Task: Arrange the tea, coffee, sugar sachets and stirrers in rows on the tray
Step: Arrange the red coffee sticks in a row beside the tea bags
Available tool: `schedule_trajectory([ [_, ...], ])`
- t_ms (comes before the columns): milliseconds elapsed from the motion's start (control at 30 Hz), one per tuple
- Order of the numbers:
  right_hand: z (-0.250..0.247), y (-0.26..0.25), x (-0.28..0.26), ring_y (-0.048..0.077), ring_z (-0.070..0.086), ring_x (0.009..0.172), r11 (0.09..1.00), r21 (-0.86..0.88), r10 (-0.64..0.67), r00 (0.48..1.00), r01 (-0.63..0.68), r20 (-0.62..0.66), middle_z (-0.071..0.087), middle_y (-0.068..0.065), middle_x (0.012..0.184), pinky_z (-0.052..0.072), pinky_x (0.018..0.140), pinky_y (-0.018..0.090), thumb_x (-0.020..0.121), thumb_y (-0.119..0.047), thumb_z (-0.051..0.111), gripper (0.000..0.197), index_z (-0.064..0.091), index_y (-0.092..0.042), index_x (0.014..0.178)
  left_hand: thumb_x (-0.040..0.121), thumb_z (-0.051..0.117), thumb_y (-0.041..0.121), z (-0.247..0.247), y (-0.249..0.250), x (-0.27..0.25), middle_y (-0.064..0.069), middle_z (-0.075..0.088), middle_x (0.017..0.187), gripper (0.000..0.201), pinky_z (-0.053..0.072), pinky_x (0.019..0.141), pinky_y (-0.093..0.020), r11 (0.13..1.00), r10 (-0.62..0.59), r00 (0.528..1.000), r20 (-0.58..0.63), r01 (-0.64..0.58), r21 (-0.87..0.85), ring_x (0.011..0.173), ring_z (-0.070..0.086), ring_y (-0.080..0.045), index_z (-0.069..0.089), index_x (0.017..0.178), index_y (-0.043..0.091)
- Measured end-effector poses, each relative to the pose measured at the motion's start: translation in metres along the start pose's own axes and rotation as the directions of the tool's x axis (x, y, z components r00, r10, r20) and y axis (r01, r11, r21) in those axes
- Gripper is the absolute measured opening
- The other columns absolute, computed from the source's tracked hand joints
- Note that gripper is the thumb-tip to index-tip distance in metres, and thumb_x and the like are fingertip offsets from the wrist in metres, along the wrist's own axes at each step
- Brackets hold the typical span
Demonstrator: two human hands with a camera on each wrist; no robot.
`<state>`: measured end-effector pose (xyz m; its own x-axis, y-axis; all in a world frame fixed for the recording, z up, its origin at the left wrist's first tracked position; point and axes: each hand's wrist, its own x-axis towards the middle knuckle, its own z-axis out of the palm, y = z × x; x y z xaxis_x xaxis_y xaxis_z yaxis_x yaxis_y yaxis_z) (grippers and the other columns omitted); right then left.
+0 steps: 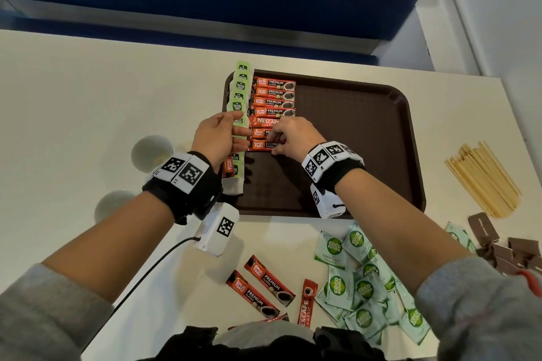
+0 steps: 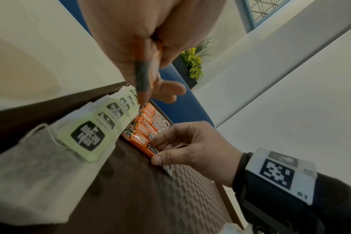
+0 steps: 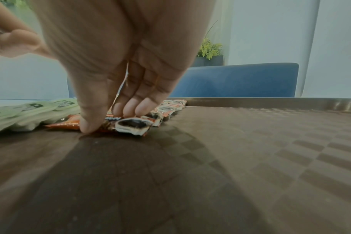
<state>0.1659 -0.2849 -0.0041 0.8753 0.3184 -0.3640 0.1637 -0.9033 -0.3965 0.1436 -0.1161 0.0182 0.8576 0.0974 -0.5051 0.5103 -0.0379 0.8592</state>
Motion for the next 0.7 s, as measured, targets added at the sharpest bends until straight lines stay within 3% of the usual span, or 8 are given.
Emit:
schedule_trajectory([
  [167, -0.001, 0.001, 0.0, 0.016, 0.053, 0.103, 0.999, -0.001, -0.045, 0.998, 0.045, -0.051, 0.059, 0.001, 0.11, 0.044, 0.093, 0.031, 0.08, -0.031, 0.072, 0.028, 0.068, -0.017, 0.104, 0.104, 0.031, 0.026, 0.002, 0.003, -0.005, 0.0, 0.068, 0.08, 0.032, 0.049, 0.062, -0.022, 0.999, 0.051, 0.999, -0.016, -0.051, 0.011, 0.063, 0.058, -0.01, 0.055, 0.123, 0.015],
  [267, -0.008, -0.007, -0.004, 0.012, 0.057, 0.084, 0.984, 0.157, -0.061, 0.984, 0.087, -0.165, 0.063, -0.001, 0.089, 0.047, 0.078, 0.028, 0.085, -0.038, 0.066, 0.023, 0.071, -0.017, 0.09, 0.104, 0.028, 0.03, 0.003, 0.003, -0.006, -0.001, 0.071, 0.091, 0.035, 0.05, 0.073, -0.028, 0.995, 0.096, 0.995, -0.02, -0.096, 0.021, 0.074, 0.061, -0.011, 0.053, 0.125, 0.017],
  [367, -0.018, -0.018, -0.008, 0.012, 0.055, 0.07, 0.952, 0.286, -0.072, 0.987, 0.112, -0.146, 0.065, 0.004, 0.075, 0.042, 0.065, 0.027, 0.087, -0.044, 0.06, 0.03, 0.07, -0.018, 0.08, 0.104, 0.024, 0.036, 0.004, 0.002, -0.008, 0.0, 0.069, 0.109, 0.037, 0.049, 0.095, -0.039, 0.992, 0.122, 0.992, -0.018, -0.121, 0.025, 0.101, 0.063, -0.017, 0.049, 0.128, 0.026],
  [500, -0.022, -0.034, -0.011, 0.005, 0.061, 0.078, 0.904, 0.409, -0.147, 0.989, 0.127, 0.017, 0.07, -0.006, 0.082, 0.049, 0.074, 0.022, 0.083, -0.038, 0.068, 0.028, 0.074, -0.013, 0.093, 0.102, 0.017, 0.047, 0.004, 0.001, -0.008, -0.001, 0.056, 0.134, 0.038, 0.044, 0.104, -0.047, 0.99, 0.136, 0.989, 0.049, -0.135, -0.034, 0.123, 0.053, -0.018, 0.039, 0.132, 0.046],
  [567, -0.019, -0.038, -0.009, 0.007, 0.063, 0.081, 0.875, 0.467, -0.17, 0.984, 0.128, 0.048, 0.068, -0.009, 0.083, 0.05, 0.079, 0.025, 0.082, -0.033, 0.071, 0.022, 0.072, -0.014, 0.092, 0.101, 0.016, 0.048, 0.003, 0.001, -0.009, -0.002, 0.05, 0.14, 0.037, 0.042, 0.105, -0.048, 0.989, 0.139, 0.988, 0.073, -0.134, -0.068, 0.128, 0.048, -0.018, 0.035, 0.132, 0.051],
  [633, -0.018, -0.04, -0.007, 0.017, 0.065, 0.082, 0.85, 0.509, -0.185, 0.982, 0.135, 0.048, 0.069, 0.0, 0.084, 0.051, 0.082, 0.033, 0.081, -0.028, 0.073, 0.018, 0.07, -0.012, 0.088, 0.102, 0.015, 0.047, 0.001, 0.001, -0.01, -0.002, 0.046, 0.143, 0.038, 0.041, 0.106, -0.049, 0.987, 0.155, 0.984, 0.09, -0.15, -0.061, 0.131, 0.045, -0.018, 0.032, 0.135, 0.051],
  [700, -0.018, -0.039, -0.006, 0.017, 0.062, 0.074, 0.826, 0.549, -0.18, 0.983, 0.126, 0.046, 0.066, 0.004, 0.079, 0.052, 0.079, 0.037, 0.079, -0.023, 0.074, 0.014, 0.068, -0.011, 0.084, 0.102, 0.017, 0.046, 0.001, 0.002, -0.011, -0.002, 0.046, 0.143, 0.041, 0.044, 0.104, -0.048, 0.986, 0.163, 0.979, 0.12, -0.165, 0.004, 0.128, 0.047, -0.018, 0.027, 0.141, 0.045],
])
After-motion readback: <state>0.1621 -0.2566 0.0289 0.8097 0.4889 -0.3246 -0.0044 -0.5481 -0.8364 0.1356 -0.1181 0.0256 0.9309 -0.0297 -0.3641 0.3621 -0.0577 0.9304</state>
